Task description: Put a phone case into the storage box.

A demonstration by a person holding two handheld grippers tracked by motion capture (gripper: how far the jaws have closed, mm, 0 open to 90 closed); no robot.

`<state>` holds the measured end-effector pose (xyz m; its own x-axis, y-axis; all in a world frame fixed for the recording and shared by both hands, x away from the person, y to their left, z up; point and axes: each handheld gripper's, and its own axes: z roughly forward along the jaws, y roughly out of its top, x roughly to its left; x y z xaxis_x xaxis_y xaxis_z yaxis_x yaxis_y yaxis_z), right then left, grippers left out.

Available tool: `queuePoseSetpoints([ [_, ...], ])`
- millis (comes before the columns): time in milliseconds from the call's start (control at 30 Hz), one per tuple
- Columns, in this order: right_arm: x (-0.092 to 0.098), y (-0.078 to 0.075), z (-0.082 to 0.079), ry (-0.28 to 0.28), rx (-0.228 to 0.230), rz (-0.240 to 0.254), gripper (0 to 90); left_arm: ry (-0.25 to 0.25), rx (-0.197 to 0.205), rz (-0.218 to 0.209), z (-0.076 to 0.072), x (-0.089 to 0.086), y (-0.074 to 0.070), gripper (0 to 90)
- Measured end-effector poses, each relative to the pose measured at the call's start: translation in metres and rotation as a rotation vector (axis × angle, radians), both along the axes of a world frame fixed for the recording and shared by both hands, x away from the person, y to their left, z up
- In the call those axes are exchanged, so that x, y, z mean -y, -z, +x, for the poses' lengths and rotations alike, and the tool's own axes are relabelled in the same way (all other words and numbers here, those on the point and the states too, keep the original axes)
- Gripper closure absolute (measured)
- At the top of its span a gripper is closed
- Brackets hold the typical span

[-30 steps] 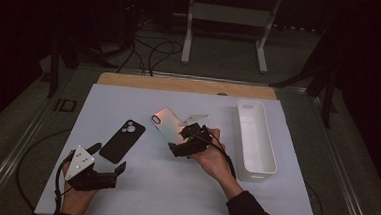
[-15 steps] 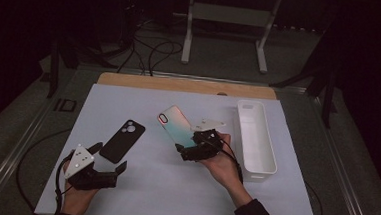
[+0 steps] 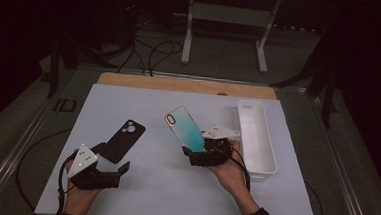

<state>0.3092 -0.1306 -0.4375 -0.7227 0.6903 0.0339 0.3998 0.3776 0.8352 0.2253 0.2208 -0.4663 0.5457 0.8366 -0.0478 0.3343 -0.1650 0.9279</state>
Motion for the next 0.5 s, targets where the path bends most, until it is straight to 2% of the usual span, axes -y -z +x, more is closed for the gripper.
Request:
queuePoseSetpoints([
  [67,0.003,0.001,-0.002,0.001,0.0,0.013,16.8,0.012,-0.003,-0.012,0.001,0.001,-0.002,0.0],
  [267,0.008,0.002,-0.007,0.007,0.008,0.042,16.8,0.026,-0.004,-0.003,0.002,0.005,-0.004,0.0],
  [300,0.011,0.0,-0.011,0.011,0.033,0.068,16.8,0.027,-0.014,0.018,0.005,0.01,-0.007,0.0],
  [333,0.011,-0.001,-0.012,0.011,0.038,0.075,16.7,0.029,-0.014,0.02,0.005,0.011,-0.007,0.0],
  [500,0.011,-0.003,-0.015,0.01,0.059,0.074,16.8,0.04,-0.017,0.026,0.009,0.017,-0.011,0.0],
])
